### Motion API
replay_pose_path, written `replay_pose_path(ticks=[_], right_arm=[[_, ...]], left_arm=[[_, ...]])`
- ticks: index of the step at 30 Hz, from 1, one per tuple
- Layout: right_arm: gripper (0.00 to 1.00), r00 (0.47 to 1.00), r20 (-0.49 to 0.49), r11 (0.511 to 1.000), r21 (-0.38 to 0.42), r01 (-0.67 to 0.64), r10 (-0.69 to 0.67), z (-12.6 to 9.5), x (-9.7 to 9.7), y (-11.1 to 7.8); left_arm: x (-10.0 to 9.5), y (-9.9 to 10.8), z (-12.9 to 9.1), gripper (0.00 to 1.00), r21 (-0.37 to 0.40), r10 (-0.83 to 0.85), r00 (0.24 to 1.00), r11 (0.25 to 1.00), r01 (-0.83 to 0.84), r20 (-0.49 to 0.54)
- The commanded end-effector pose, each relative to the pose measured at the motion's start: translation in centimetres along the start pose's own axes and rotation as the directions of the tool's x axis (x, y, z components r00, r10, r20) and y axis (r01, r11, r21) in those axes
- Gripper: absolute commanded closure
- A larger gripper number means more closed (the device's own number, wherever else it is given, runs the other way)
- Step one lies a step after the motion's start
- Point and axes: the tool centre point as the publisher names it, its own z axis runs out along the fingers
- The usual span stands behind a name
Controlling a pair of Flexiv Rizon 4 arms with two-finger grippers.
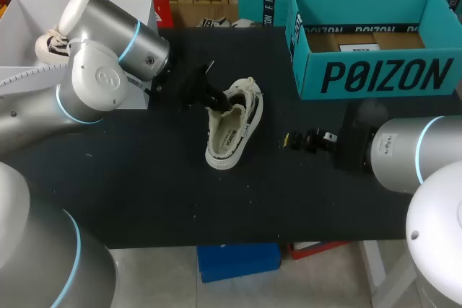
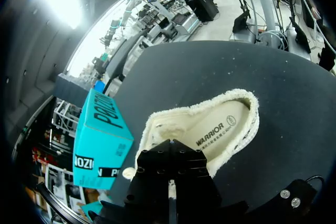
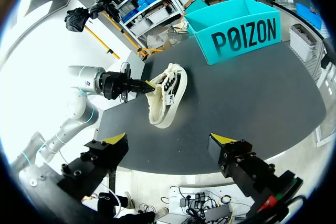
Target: Take the shoe out of the shoebox, open the shoe tongue, remove and reinsert the insole, then place the shoe into the shoebox
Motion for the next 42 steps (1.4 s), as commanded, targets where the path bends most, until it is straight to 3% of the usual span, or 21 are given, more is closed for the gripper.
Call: replay_pose_path(ticks=[1, 8, 15, 18, 28, 33, 42], right_arm=[[0.0, 1.0, 0.0, 1.0, -0.013, -0.004, 0.004, 0.4, 0.1, -0.4], [0.0, 1.0, 0.0, 1.0, -0.013, -0.004, 0.004, 0.4, 0.1, -0.4], [0.0, 1.0, 0.0, 1.0, -0.013, -0.004, 0.004, 0.4, 0.1, -0.4], [0.0, 1.0, 0.0, 1.0, -0.013, -0.004, 0.004, 0.4, 0.1, -0.4], [0.0, 1.0, 0.0, 1.0, -0.013, -0.004, 0.004, 0.4, 0.1, -0.4], [0.0, 1.0, 0.0, 1.0, -0.013, -0.004, 0.004, 0.4, 0.1, -0.4], [0.0, 1.0, 0.0, 1.0, -0.013, -0.004, 0.004, 0.4, 0.1, -0.4]], left_arm=[[0.6, 0.0, 0.0, 1.0, -0.005, -0.005, 1.0, 1.0, 0.005, 0.004], [0.8, 0.2, -1.5, 1.0, -0.017, -0.013, 1.0, 1.0, 0.013, 0.008], [-0.3, 1.5, -4.4, 1.0, -0.07, 0.003, 1.0, 0.998, -0.002, 0.018], [-1.2, 1.5, -4.0, 1.0, -0.074, 0.015, 1.0, 0.997, -0.013, 0.019], [-3.6, -0.2, 0.2, 1.0, -0.029, 0.118, 0.993, 0.993, -0.118, -0.026], [-2.9, -0.2, 1.2, 1.0, -0.021, 0.12, 0.992, 0.992, -0.121, -0.046], [0.4, 0.0, 0.5, 1.0, -0.014, 0.042, 0.998, 0.999, -0.043, -0.05]])
